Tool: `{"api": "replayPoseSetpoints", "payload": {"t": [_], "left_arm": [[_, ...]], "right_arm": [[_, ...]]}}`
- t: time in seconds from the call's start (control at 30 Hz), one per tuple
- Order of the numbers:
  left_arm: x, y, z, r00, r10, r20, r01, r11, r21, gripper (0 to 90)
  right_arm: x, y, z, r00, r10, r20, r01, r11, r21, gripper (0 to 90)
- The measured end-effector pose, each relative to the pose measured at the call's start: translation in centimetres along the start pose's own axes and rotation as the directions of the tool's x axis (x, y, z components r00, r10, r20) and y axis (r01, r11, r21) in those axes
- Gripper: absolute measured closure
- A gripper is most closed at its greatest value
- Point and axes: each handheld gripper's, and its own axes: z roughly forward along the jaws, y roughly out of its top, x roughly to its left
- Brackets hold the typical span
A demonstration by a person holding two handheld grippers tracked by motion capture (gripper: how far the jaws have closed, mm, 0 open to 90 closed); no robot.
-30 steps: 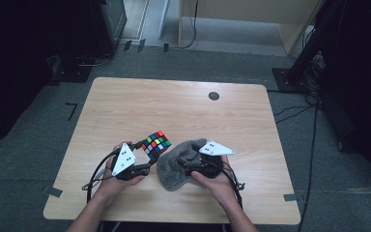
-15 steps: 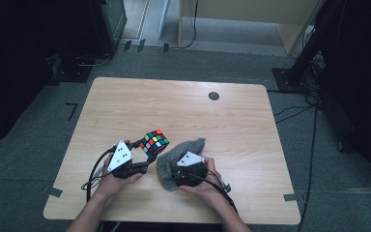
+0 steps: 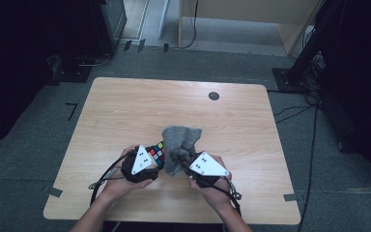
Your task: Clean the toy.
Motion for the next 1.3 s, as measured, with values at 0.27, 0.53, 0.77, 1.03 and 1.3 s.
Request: {"api": "replayPoseSetpoints", "payload": {"t": [0.27, 0.53, 0.77, 1.03, 1.3], "left_arm": [[-1.8, 0.6, 0.1, 0.9943, 0.098, -0.040, -0.097, 0.9949, 0.027, 34.4], [-2.0, 0.8, -0.1, 0.9933, 0.106, -0.047, -0.106, 0.9944, 0.005, 34.4], [-1.8, 0.9, -0.3, 0.9937, 0.099, -0.053, -0.098, 0.9951, 0.008, 34.4], [-2.0, 1.0, -0.3, 0.9911, 0.124, -0.048, -0.124, 0.9922, 0.013, 34.5], [-1.9, 1.1, -0.5, 0.9933, 0.105, -0.049, -0.105, 0.9944, -0.006, 34.5]], "right_arm": [[2.4, -0.4, 1.3, 0.9862, -0.155, 0.058, 0.149, 0.984, 0.100, 77.0], [2.6, -0.1, 0.9, 0.9859, -0.164, 0.032, 0.162, 0.986, 0.048, 76.5], [1.2, 0.0, 0.4, 0.9683, -0.178, 0.175, 0.161, 0.981, 0.107, 76.9], [4.2, -0.4, 1.3, 0.9485, -0.308, 0.073, 0.300, 0.948, 0.102, 76.5], [3.2, -0.2, 0.7, 0.9708, -0.225, 0.084, 0.220, 0.974, 0.061, 76.5]]}}
